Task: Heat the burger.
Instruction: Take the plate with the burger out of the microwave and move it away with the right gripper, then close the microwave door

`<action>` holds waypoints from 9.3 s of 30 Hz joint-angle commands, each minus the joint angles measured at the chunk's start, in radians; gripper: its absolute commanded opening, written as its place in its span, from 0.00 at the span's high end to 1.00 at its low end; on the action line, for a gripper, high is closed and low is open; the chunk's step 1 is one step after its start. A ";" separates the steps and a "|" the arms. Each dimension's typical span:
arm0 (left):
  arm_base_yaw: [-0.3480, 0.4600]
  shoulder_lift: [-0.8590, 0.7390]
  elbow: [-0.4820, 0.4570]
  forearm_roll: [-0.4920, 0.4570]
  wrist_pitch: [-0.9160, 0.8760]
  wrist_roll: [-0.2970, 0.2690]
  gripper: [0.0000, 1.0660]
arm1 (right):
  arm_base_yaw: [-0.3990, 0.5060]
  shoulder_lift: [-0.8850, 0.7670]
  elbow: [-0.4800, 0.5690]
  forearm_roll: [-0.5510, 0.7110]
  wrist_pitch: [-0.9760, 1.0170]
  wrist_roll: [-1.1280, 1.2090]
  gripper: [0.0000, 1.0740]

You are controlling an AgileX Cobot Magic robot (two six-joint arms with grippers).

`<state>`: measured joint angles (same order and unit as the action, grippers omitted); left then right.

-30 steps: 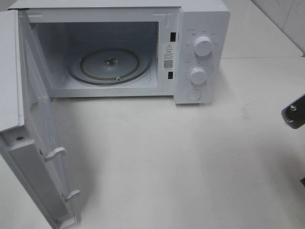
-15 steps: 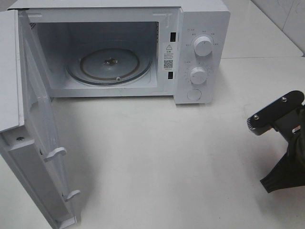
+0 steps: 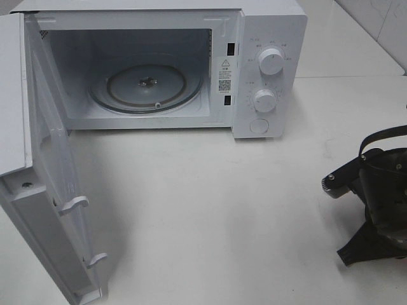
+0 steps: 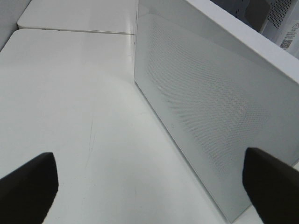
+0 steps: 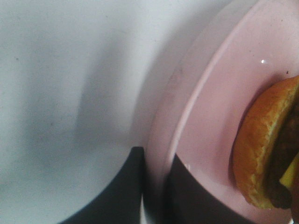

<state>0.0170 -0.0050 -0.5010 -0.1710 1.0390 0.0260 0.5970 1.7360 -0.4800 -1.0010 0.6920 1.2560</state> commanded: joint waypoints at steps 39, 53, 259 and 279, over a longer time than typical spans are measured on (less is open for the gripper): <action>0.000 -0.019 0.000 -0.008 -0.012 -0.006 0.05 | -0.023 -0.489 -0.226 0.602 0.073 -0.831 0.27; 0.000 -0.019 0.000 -0.008 -0.012 -0.006 0.05 | -0.023 -0.753 -0.259 0.818 0.244 -0.993 0.29; -0.222 1.437 0.278 0.367 -1.893 -0.159 1.00 | -0.526 -1.766 -0.029 0.938 0.351 -1.158 0.29; -0.591 1.654 0.056 -0.090 -1.843 0.021 1.00 | -0.526 -1.766 -0.029 0.938 0.351 -1.158 0.29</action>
<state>-0.5460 1.6340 -0.4040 -0.1920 -0.8300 0.0110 0.0770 -0.0040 -0.5100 -0.0640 1.0400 0.1070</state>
